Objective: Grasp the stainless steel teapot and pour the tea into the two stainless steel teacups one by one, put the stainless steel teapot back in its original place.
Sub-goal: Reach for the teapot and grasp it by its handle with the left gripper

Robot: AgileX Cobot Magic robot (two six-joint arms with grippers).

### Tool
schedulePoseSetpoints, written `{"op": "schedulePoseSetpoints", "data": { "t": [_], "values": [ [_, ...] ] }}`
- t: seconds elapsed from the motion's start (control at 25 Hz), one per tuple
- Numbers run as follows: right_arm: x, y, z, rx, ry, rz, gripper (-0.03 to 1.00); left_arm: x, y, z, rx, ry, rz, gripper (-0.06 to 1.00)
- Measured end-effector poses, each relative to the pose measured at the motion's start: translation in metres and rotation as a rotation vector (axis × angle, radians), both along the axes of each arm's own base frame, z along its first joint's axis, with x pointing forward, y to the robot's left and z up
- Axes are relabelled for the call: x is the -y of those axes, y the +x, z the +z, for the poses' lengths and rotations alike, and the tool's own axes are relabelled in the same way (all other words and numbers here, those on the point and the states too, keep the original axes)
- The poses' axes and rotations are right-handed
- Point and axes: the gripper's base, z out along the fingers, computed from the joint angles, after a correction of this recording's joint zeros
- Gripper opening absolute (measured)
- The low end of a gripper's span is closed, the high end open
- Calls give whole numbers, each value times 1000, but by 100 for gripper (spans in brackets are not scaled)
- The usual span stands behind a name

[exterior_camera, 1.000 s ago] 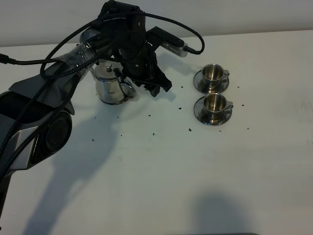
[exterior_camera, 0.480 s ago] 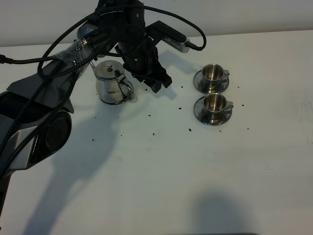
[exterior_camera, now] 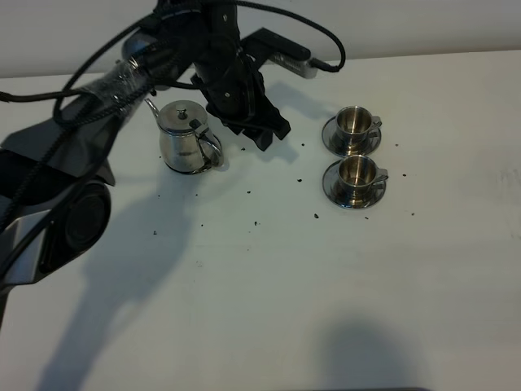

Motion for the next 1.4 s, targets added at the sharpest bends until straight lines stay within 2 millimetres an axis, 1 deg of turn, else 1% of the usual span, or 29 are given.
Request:
{"op": "schedulePoseSetpoints", "data": {
  "t": [0.12, 0.4, 0.48, 0.64, 0.72, 1.0, 1.24, 1.4],
  "values": [
    [0, 0, 0, 0, 0, 0, 42, -1, -1, 4, 3, 4, 14, 53],
    [0, 0, 0, 0, 0, 0, 42, -6, 0, 2, 20, 54, 14, 53],
    [0, 0, 0, 0, 0, 0, 42, -6, 1, -3, 13, 58, 14, 53],
    [0, 0, 0, 0, 0, 0, 42, -5, 2, -20, -20, 69, 13, 53],
    [0, 0, 0, 0, 0, 0, 42, -3, 1, -24, -34, 60, 16, 53],
    [0, 0, 0, 0, 0, 0, 42, -3, 1, -24, -40, 50, 17, 53],
    [0, 0, 0, 0, 0, 0, 42, -6, -7, -25, -73, 63, 20, 53],
    [0, 0, 0, 0, 0, 0, 42, -8, -8, -18, -60, 69, 20, 53]
  ]
}}
